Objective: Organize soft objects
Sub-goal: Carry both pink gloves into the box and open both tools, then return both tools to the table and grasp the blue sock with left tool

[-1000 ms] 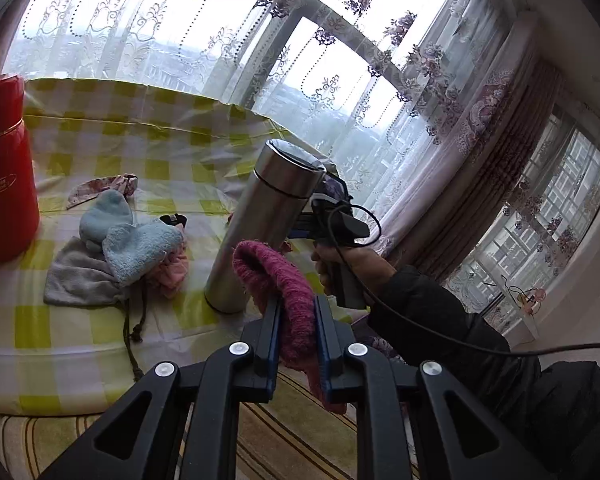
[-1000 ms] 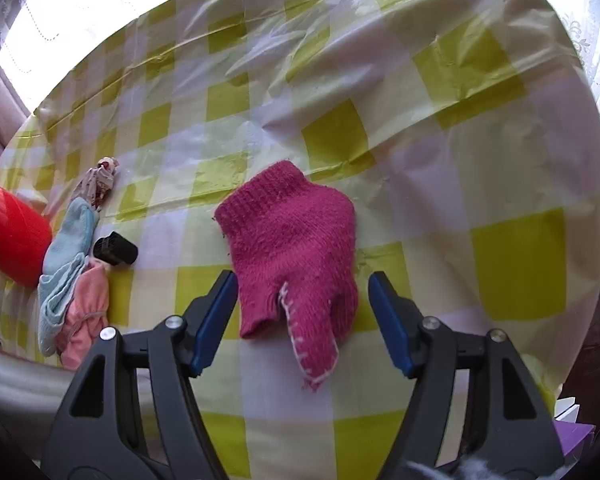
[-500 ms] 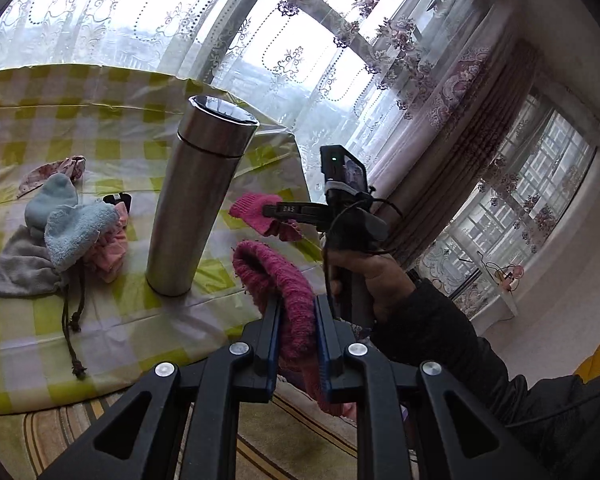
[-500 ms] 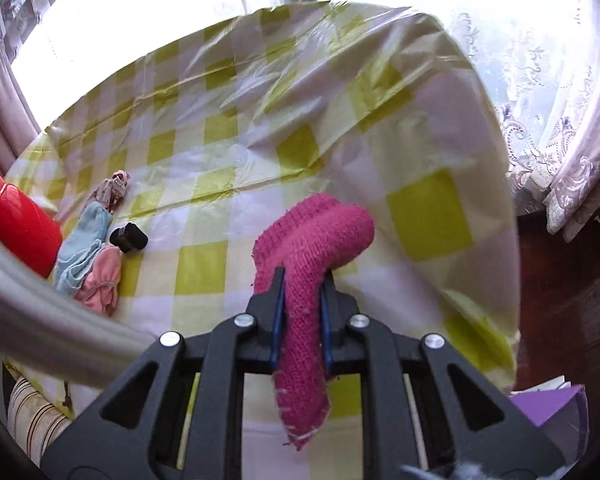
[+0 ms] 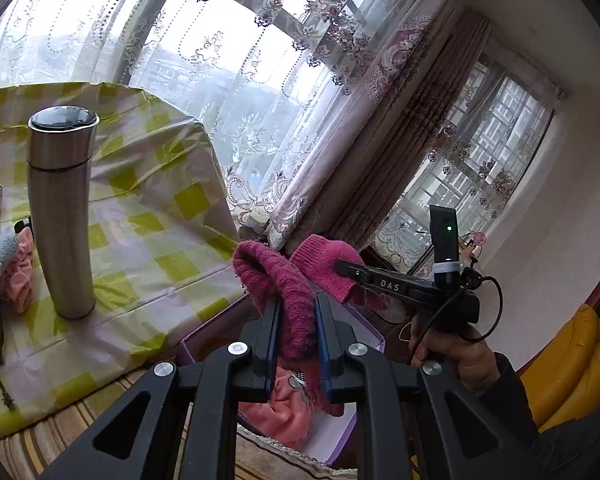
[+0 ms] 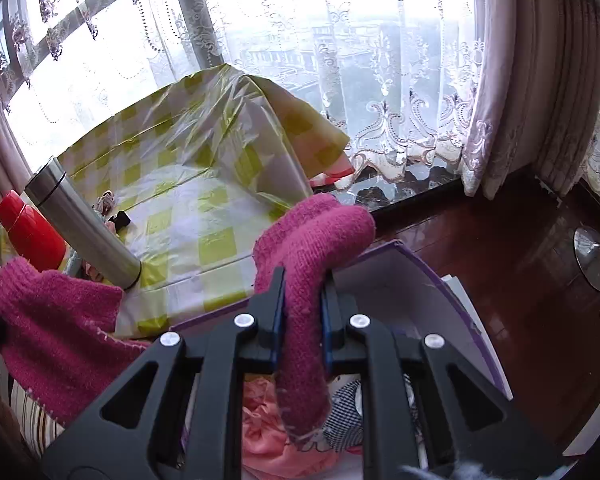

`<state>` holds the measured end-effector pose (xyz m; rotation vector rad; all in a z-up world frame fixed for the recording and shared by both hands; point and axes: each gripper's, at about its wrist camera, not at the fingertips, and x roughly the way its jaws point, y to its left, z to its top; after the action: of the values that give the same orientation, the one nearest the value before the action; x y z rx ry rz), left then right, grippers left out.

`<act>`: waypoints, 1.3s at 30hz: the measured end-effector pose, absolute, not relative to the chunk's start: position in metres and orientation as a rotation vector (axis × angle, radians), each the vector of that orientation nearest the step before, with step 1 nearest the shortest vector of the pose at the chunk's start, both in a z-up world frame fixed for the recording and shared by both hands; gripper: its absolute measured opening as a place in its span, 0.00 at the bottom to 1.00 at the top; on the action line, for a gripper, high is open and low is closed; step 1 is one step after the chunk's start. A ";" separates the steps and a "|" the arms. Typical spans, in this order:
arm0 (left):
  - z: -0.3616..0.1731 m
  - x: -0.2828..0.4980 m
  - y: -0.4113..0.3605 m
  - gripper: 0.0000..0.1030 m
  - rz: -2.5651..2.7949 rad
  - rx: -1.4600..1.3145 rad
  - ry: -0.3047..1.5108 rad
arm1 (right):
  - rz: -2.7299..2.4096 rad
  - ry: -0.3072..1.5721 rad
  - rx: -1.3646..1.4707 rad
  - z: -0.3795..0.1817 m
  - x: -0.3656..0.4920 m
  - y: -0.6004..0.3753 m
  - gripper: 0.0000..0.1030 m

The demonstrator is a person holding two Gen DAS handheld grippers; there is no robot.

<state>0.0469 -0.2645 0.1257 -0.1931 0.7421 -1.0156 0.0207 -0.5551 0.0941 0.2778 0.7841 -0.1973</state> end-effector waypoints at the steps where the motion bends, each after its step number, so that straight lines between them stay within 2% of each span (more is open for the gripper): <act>1: 0.126 0.046 -0.272 0.20 -1.023 -0.175 0.743 | -0.207 0.785 0.284 0.094 0.012 -0.559 0.18; 2: 0.125 0.045 -0.279 0.28 -1.025 -0.154 0.748 | -0.217 0.790 0.287 0.093 0.006 -0.562 0.18; 3: 0.124 0.045 -0.284 0.42 -1.012 -0.137 0.753 | -0.226 0.801 0.284 0.093 0.001 -0.563 0.22; 5: 0.122 0.046 -0.289 0.59 -0.977 -0.125 0.755 | -0.241 0.815 0.279 0.091 -0.009 -0.566 0.27; 10: 0.119 0.045 -0.282 0.59 -0.943 -0.126 0.761 | -0.216 0.832 0.301 0.085 -0.026 -0.563 0.53; 23: 0.090 0.061 -0.194 0.59 -0.753 -0.212 0.805 | -0.054 0.861 0.257 0.084 -0.012 -0.505 0.55; 39: 0.067 0.112 -0.079 0.59 -0.478 -0.249 0.798 | 0.238 0.906 0.083 0.078 0.029 -0.357 0.57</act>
<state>0.1120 -0.0795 0.0670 -0.2489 0.7984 -0.4781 0.0287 -0.3566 0.0779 0.0833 0.9057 0.2381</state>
